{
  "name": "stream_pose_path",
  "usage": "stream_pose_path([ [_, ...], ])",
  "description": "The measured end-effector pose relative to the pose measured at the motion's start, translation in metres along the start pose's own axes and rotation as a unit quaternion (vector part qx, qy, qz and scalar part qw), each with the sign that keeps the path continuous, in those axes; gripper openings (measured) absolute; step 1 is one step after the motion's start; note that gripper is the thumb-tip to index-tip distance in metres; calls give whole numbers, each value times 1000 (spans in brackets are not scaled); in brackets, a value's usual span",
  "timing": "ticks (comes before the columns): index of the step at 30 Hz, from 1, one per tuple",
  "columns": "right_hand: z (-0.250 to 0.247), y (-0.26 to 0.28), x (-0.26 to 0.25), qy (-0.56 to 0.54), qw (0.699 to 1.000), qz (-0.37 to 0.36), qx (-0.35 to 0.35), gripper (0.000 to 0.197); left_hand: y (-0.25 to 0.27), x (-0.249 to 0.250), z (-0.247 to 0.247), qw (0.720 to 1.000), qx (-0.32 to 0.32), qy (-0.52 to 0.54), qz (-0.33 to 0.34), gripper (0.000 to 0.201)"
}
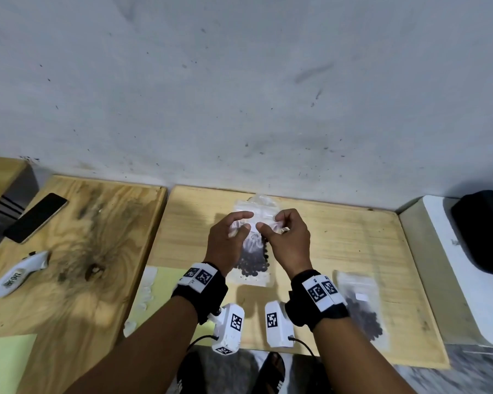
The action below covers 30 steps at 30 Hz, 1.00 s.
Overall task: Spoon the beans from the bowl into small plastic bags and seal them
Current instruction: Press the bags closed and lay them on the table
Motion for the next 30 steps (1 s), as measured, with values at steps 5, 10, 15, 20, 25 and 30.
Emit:
stream_pose_path([
  [5, 8, 0, -5, 3, 998, -11, -65, 36, 1, -5, -6, 1000, -2, 10, -19, 30],
  [10, 11, 3, -7, 6, 998, -12, -65, 34, -2, -5, -9, 999, -3, 28, -28, 32],
  [15, 17, 6, -3, -16, 997, -6, -74, 26, -3, -4, -14, 998, 9, 32, -45, 30],
  [20, 16, 18, 11, -53, 987, 45, -146, 21, -8, -11, -23, 989, 15, 105, -104, 41],
  [25, 11, 20, 24, -76, 988, 64, -118, 28, -2, -8, -26, 996, -4, 58, -72, 55],
  [30, 2, 21, 33, -83, 990, 74, -81, 27, 10, -31, -24, 994, 8, -6, -106, 34],
])
Point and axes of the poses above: each hand's wrist, its own y-axis away from the middle knuckle, its own z-axis out of the palm, x = y × z, the point moved 6 cm from there along -y, towards the middle knuckle, and after that the axes turned 9 degrees about -y, right-handed, at the moved point
